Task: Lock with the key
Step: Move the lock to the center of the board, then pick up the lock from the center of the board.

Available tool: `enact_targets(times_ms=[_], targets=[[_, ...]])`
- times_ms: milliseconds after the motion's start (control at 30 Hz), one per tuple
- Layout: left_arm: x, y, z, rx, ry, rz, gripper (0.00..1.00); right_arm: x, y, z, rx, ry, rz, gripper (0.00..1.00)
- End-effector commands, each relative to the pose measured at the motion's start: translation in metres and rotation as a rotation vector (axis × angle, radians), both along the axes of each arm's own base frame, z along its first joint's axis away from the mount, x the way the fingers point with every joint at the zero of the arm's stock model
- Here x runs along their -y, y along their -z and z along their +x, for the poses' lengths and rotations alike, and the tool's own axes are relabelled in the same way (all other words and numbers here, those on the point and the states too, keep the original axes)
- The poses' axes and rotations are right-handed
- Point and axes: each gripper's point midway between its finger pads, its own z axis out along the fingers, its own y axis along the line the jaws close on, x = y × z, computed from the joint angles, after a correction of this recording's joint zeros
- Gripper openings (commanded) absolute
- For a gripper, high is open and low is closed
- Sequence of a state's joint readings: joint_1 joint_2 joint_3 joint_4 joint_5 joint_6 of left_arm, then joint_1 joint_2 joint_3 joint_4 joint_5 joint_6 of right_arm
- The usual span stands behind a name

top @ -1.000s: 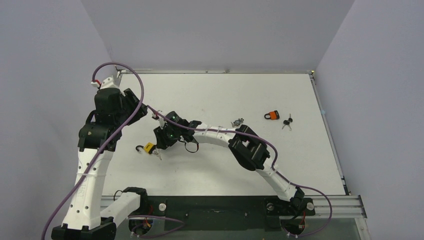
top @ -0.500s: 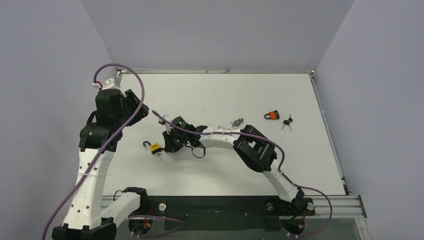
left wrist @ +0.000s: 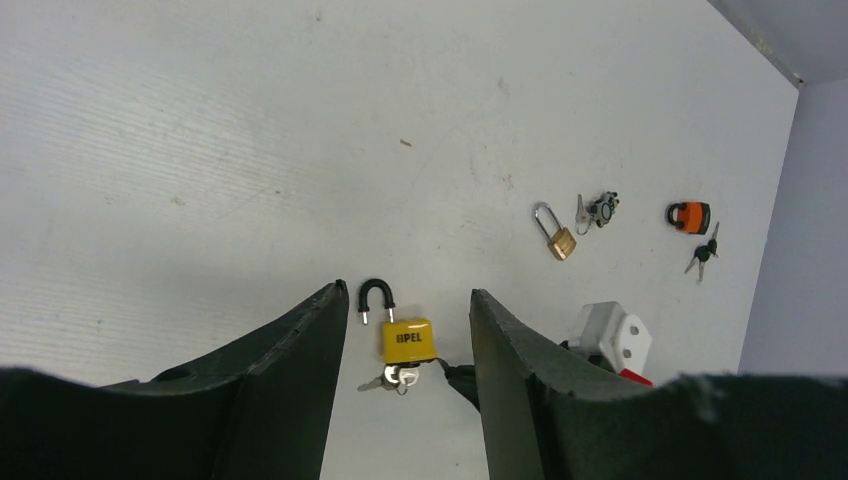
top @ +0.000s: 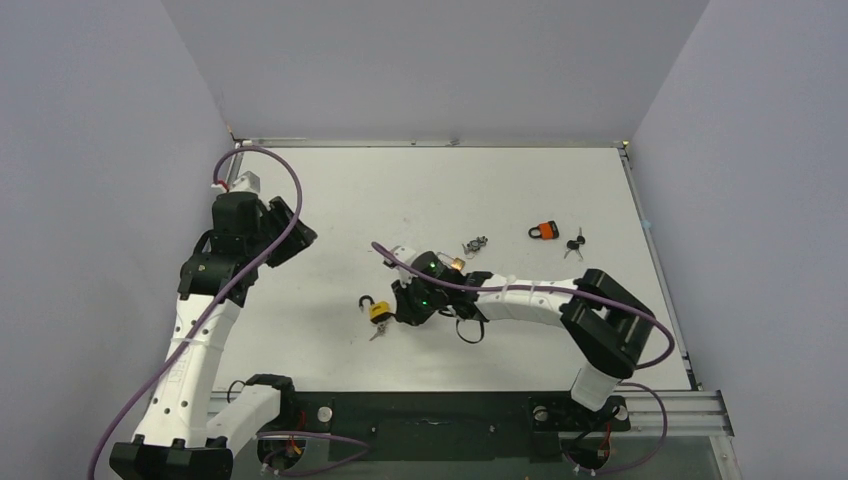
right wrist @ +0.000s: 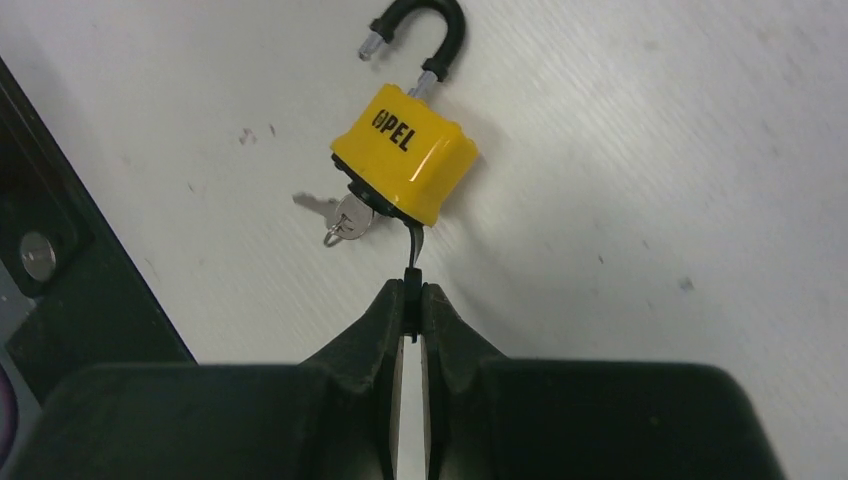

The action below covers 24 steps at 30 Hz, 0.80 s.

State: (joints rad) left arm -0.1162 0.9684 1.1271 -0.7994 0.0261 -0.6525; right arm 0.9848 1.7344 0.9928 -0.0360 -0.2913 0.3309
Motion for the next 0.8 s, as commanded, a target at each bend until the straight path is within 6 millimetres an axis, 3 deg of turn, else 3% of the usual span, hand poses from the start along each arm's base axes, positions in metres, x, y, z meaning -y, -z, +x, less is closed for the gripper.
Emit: enact_targets(times_ms=[0,100,167,267,467,767], targets=[[0.021,0.008,0.003,0.021,0.076,-0.074,0.46,0.041,-0.01,0.014,0.074,0.093,0.032,0.0],[0.027,0.022,0.0,-0.01,0.102,-0.084,0.46,0.061,-0.008,0.02,0.074,0.142,0.023,0.0],[0.033,0.029,-0.002,-0.027,0.121,-0.091,0.46,0.067,-0.014,0.023,0.091,0.167,0.024,0.08],[0.041,0.04,-0.007,-0.05,0.146,-0.098,0.46,0.069,-0.025,0.03,0.121,0.207,0.025,0.33],[0.052,0.058,-0.016,-0.092,0.184,-0.118,0.46,0.063,-0.047,0.023,0.231,0.209,0.013,0.65],[0.058,0.072,-0.026,-0.125,0.22,-0.12,0.46,0.041,-0.025,0.033,0.252,0.121,-0.057,0.71]])
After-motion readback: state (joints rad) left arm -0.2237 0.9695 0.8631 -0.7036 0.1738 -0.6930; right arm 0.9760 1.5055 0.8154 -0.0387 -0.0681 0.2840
